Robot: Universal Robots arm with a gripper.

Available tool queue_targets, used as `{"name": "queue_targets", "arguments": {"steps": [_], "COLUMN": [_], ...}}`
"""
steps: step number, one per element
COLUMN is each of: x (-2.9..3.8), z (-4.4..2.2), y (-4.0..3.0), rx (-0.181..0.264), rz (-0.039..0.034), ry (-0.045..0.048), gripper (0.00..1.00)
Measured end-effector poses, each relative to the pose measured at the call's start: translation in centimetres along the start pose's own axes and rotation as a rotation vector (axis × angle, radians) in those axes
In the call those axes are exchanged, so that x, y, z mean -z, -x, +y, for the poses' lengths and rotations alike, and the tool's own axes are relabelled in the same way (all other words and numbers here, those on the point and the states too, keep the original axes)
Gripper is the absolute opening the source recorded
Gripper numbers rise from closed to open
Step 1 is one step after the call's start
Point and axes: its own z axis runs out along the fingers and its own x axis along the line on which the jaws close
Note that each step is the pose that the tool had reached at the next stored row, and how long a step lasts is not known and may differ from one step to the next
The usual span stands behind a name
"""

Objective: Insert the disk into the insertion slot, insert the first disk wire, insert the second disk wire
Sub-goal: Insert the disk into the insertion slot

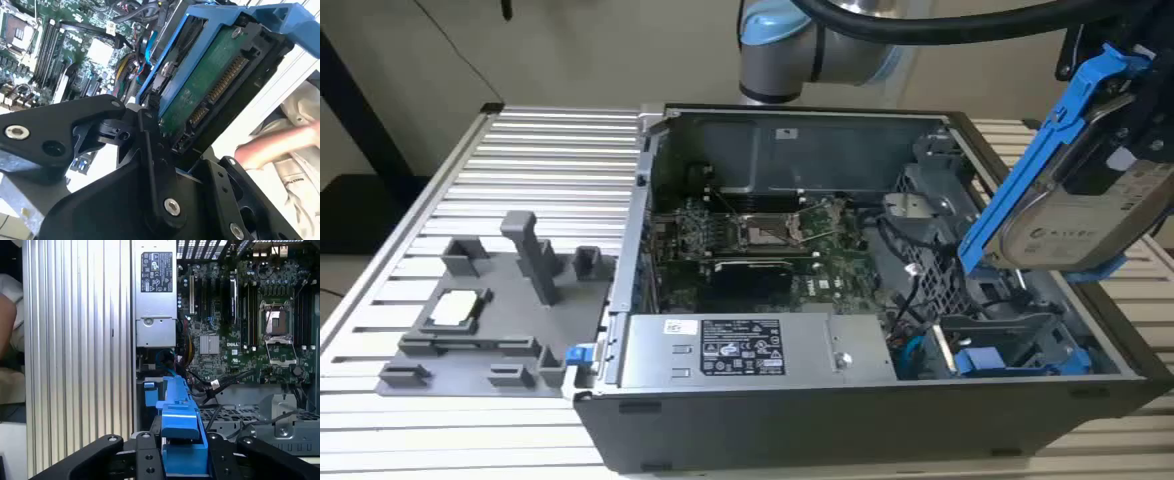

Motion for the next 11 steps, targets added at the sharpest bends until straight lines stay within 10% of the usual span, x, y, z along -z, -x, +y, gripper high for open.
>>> {"name": "queue_targets", "arguments": {"steps": [11], "x": [-0.13], "z": [-0.01], "y": [0.00], "rx": [0.000], "rz": [-0.0009], "ry": [-0.0006], "gripper": [0.33]}}
